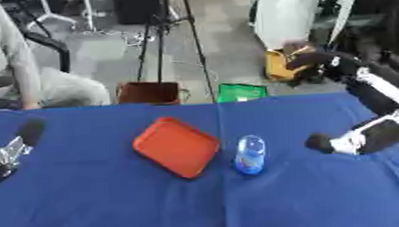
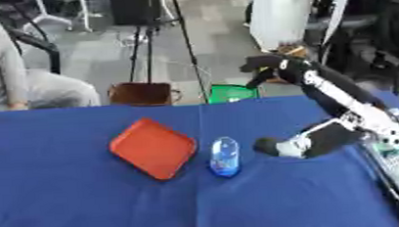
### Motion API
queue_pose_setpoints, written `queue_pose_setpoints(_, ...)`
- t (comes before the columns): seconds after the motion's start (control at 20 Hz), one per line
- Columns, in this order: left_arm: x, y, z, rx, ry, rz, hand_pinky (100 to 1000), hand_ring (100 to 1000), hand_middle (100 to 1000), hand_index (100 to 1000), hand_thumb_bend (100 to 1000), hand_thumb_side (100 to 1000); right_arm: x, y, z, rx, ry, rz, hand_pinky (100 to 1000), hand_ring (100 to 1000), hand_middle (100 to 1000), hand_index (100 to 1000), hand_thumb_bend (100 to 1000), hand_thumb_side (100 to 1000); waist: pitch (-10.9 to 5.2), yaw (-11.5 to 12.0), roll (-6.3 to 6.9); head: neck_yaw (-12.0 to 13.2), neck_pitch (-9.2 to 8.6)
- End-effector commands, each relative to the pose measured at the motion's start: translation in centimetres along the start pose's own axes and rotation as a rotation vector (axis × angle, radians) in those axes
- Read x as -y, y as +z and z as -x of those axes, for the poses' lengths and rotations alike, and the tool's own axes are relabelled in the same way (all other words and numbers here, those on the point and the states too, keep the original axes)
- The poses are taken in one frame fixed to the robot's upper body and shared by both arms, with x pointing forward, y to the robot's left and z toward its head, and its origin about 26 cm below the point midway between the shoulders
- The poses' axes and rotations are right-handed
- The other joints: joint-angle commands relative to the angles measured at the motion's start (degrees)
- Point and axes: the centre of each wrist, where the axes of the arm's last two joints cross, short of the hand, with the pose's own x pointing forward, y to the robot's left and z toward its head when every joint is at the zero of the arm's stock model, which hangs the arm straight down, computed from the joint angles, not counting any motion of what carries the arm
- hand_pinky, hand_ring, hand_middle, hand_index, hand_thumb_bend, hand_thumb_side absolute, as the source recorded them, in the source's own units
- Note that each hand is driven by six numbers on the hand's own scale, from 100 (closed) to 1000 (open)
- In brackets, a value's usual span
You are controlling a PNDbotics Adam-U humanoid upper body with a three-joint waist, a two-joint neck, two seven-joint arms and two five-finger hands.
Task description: Pick up objects on the table and place them in the box.
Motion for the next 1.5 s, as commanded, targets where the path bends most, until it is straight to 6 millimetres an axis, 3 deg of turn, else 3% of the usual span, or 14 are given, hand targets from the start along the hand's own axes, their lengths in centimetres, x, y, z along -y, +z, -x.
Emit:
queue_pose_setpoints(0.05, -0.3, -0.5, -0.6, 0.028, -0.014, 0.003, 614, 794, 901, 967, 590, 230, 0.8, -0.5, -0.4, 0.022, 0.019, -0.001, 849, 748, 845, 957, 606, 353, -0.8, 0.06, 0.02, -0.19, -0.38)
queue_pose_setpoints(0.8, -0.3, -0.5, -0.6, 0.026, -0.013, 0.008, 615, 794, 901, 968, 585, 231, 0.6, -1.5, -0.1, 0.031, 0.018, -0.045, 853, 751, 849, 960, 608, 361, -0.89, 0.17, 0.08, -0.41, -0.21)
queue_pose_setpoints(1.15, 0.0, -0.5, -0.7, 0.03, 0.001, 0.017, 614, 794, 902, 968, 581, 231, 0.3, -3.9, 3.1, -0.028, 0.064, -0.209, 853, 758, 852, 959, 615, 369, -0.82, 1.11, 0.34, -1.03, -0.29)
queue_pose_setpoints(1.5, 0.3, -0.9, -0.8, 0.046, 0.018, 0.025, 615, 794, 902, 968, 579, 231, -2.6, -5.0, 7.9, -0.133, 0.093, -0.339, 867, 781, 854, 958, 623, 393, -0.05, 3.13, 0.71, -2.37, -0.81)
